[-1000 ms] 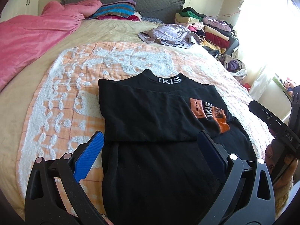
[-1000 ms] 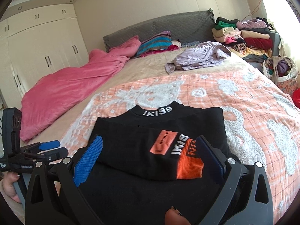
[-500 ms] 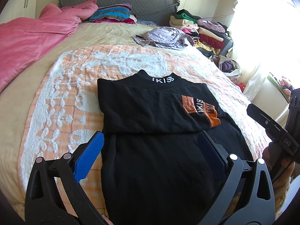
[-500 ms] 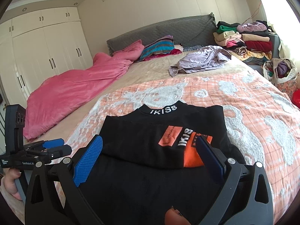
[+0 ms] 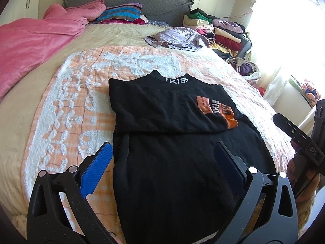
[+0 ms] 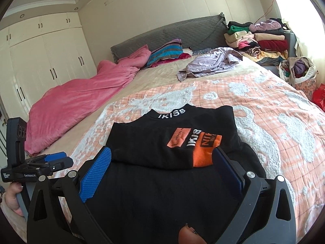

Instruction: Fold small clothes

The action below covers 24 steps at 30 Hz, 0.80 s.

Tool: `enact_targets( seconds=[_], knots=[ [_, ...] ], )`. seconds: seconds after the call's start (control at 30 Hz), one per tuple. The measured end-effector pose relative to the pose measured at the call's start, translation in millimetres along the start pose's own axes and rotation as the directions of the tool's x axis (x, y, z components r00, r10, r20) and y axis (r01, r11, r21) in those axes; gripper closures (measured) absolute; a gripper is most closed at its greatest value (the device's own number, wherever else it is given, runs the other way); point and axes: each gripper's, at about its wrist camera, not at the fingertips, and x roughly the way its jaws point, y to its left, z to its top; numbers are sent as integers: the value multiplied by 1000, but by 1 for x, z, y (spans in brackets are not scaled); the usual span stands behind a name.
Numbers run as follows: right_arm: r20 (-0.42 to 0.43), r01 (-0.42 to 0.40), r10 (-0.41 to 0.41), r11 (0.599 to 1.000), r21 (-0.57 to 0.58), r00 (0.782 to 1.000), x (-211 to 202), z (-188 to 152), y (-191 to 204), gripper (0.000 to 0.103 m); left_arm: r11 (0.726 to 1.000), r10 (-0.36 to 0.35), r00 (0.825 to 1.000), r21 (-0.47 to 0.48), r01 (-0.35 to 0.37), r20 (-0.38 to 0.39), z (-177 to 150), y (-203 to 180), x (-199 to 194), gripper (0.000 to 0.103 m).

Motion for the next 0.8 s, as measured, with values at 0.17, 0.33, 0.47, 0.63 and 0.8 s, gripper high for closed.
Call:
enact_targets(
  seconds=[0.17, 0.33, 0.47, 0.63, 0.8],
  knots=[
    [-4, 6, -6, 1000, 6, 1000, -6, -6, -2, 4, 1000, 4, 1000, -7, -4, -7, -4, 3, -1, 10],
    [-19, 14, -14, 1000, 2, 1000, -10, -14, -2, 4, 1000, 12, 1000, -10, -12, -17, -10, 5, -3, 10],
    [-38, 23, -23, 1000, -2, 999, -12, -21, -3, 4, 1000, 20, 999, -1, -20, -36, -18, 6, -2, 10],
    [-57, 33, -33, 999, -2, 998, -15, -29, -6, 4, 999, 31, 997, 11, -30, -69, -30, 6, 3, 10],
    [-79, 57, -57, 998, -3, 995, -20, -39, -11, 4, 999, 41, 994, 17, -40, -102, -41, 7, 9, 10]
  ],
)
